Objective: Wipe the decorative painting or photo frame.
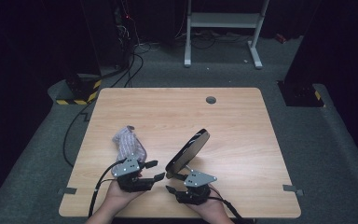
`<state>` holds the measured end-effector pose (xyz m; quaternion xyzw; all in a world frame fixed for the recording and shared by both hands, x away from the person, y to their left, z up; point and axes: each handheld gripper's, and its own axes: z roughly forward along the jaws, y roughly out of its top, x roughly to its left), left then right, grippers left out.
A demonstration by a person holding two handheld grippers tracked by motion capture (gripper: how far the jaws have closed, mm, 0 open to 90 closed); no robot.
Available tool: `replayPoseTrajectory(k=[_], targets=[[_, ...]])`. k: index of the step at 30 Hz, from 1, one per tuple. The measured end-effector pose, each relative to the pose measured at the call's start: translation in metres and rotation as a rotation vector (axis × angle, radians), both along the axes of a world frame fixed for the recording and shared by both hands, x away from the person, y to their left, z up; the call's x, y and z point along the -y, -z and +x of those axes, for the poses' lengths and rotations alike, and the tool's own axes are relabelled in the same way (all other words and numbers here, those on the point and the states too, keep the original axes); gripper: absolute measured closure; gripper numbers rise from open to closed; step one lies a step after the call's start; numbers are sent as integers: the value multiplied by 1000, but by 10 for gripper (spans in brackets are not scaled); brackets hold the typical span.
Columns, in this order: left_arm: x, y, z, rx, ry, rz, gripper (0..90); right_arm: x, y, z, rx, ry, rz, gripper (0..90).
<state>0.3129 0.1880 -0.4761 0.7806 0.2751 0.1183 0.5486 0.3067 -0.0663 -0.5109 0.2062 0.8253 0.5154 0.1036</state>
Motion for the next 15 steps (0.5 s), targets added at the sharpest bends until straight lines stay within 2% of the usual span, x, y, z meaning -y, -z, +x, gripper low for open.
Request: replayPoseTrajectory(k=[5,9,12,15], targets=[[10,-1,-4,30,38,26,395,5,-1,-1,2,6,-14,467],[22,0,-1,25,52,40,383,17,-1,-2,-10,33,-12,483],[32,4,4,8,45,40,384,30,-1,-3,-16,71,-4,489],[43,5,7,29,25,68,392,42,0,-3,-24,116,7,489]])
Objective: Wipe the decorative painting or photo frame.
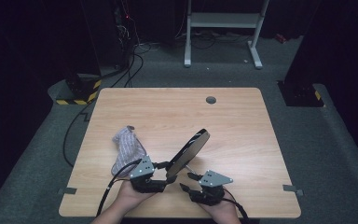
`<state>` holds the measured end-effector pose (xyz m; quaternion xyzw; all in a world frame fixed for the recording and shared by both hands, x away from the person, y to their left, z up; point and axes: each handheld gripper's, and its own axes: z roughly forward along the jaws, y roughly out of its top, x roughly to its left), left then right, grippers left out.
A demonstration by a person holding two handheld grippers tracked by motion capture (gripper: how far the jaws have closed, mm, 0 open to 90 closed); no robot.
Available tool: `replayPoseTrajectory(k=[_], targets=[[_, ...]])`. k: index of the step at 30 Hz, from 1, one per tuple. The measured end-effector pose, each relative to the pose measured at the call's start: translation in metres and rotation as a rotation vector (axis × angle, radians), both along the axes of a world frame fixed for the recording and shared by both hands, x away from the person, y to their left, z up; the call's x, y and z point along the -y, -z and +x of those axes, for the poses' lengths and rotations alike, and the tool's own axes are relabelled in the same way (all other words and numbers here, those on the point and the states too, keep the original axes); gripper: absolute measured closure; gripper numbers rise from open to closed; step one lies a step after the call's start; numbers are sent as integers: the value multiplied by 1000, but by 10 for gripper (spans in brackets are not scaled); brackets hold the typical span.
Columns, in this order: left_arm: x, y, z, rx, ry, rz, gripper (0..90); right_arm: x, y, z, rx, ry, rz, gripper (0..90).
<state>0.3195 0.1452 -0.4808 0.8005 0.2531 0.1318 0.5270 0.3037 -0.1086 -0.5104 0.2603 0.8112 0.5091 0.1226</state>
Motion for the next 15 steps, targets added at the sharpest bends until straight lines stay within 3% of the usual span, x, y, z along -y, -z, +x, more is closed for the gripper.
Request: replayPoseTrajectory(k=[6,15], targets=[[13,1,1,60,-25,52,473,18,0,-4,-12,68,16,488],[-7,1,15,42,-85,25,514,24,0,-8,-14,92,14,484]])
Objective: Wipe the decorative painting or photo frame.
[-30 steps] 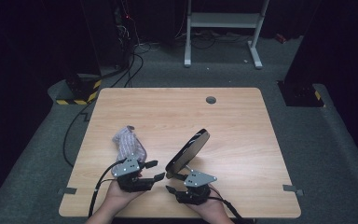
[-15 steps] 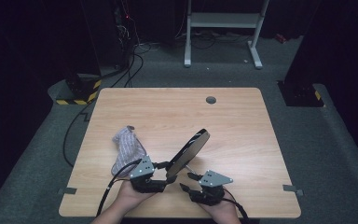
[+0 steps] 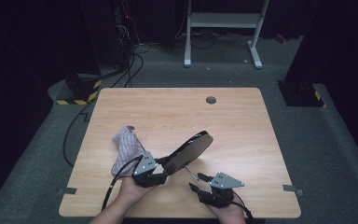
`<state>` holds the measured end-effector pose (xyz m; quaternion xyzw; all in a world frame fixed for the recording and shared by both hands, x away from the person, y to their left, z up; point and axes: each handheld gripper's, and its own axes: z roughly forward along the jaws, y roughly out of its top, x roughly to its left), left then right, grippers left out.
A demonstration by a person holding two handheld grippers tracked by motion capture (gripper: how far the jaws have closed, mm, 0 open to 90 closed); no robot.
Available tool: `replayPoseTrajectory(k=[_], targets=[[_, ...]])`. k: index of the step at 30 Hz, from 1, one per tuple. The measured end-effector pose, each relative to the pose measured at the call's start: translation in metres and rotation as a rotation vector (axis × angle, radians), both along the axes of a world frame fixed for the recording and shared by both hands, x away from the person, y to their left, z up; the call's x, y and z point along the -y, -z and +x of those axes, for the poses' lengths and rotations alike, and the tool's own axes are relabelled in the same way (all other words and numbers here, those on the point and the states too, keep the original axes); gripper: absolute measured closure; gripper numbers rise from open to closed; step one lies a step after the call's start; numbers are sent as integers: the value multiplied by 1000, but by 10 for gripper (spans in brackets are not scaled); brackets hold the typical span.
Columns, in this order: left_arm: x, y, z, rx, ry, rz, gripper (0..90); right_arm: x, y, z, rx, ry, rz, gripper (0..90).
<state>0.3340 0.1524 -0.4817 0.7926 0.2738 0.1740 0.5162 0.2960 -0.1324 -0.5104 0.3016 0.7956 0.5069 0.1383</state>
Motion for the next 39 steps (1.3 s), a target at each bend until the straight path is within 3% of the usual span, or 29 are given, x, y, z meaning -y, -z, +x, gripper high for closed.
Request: replayPoseTrajectory(k=[4,9,11,15,18,20,24,28,30,34,36,39], targets=[[-6,-3,3,-8,7,-47,537,-1,0,1,-1,-5,-2,482],[7,-10,1,58,55,-56,550,-4,2,4,-13,-8,-8,482],[10,-12,1,88,47,-60,563,-5,2,4,-10,-8,-11,482],[11,-14,1,131,72,-74,665,-4,2,3,-10,-7,-13,483],[10,-14,2,131,111,-79,760,-3,3,4,-15,-1,-12,482],[15,-16,-2,186,76,-19,799,-2,3,4,-15,2,-10,482],[12,-18,1,172,73,-47,805,-2,2,3,-11,4,-9,482],[9,-18,7,200,21,-47,806,-1,2,2,-9,6,-6,482],[7,-17,12,192,13,-69,806,-1,2,2,-11,6,-7,482],[4,-17,18,234,-20,-58,806,0,2,1,-9,6,-7,482],[2,-17,21,237,-28,-77,806,0,2,0,-10,9,-8,483],[3,-14,24,245,-33,-66,806,1,3,0,-14,14,-3,483]])
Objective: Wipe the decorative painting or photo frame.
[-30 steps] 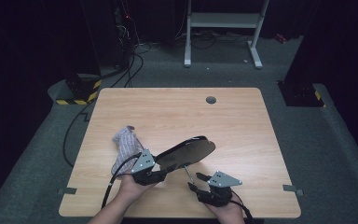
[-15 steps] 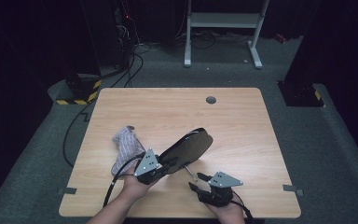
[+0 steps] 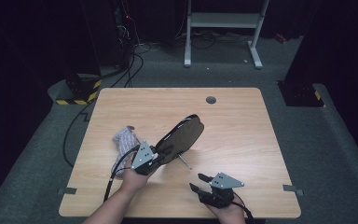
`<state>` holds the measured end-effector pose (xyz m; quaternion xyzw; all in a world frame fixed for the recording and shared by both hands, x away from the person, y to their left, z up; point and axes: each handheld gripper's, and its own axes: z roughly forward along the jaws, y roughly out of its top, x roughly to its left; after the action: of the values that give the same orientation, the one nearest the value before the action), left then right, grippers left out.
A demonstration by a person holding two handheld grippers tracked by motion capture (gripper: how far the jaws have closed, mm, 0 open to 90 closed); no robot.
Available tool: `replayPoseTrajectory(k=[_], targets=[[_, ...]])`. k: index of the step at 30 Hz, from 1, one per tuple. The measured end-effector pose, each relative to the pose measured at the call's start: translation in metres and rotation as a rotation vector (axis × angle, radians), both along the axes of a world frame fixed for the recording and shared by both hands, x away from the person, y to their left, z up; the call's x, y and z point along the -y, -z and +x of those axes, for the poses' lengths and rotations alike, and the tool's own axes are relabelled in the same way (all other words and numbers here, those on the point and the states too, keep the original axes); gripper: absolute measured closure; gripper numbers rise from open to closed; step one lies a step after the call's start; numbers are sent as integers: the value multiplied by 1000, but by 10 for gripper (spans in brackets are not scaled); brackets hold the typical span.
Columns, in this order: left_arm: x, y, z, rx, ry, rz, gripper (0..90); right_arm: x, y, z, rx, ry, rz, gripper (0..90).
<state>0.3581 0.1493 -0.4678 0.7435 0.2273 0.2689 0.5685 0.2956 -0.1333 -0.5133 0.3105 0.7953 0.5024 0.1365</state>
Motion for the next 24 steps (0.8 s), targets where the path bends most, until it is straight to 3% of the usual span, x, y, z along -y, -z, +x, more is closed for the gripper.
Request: replayPoseTrajectory(k=[5,11,18,24], targets=[[2,2,1,-8,14,-11,805,1,0,-1,-1,2,-3,484],[0,5,-4,-51,13,-27,790,-1,0,0,4,7,-7,483],[-2,6,-12,-54,19,-25,764,-7,-2,8,23,34,-26,471],[-9,11,-15,-97,25,4,575,-13,-3,18,43,58,-66,479]])
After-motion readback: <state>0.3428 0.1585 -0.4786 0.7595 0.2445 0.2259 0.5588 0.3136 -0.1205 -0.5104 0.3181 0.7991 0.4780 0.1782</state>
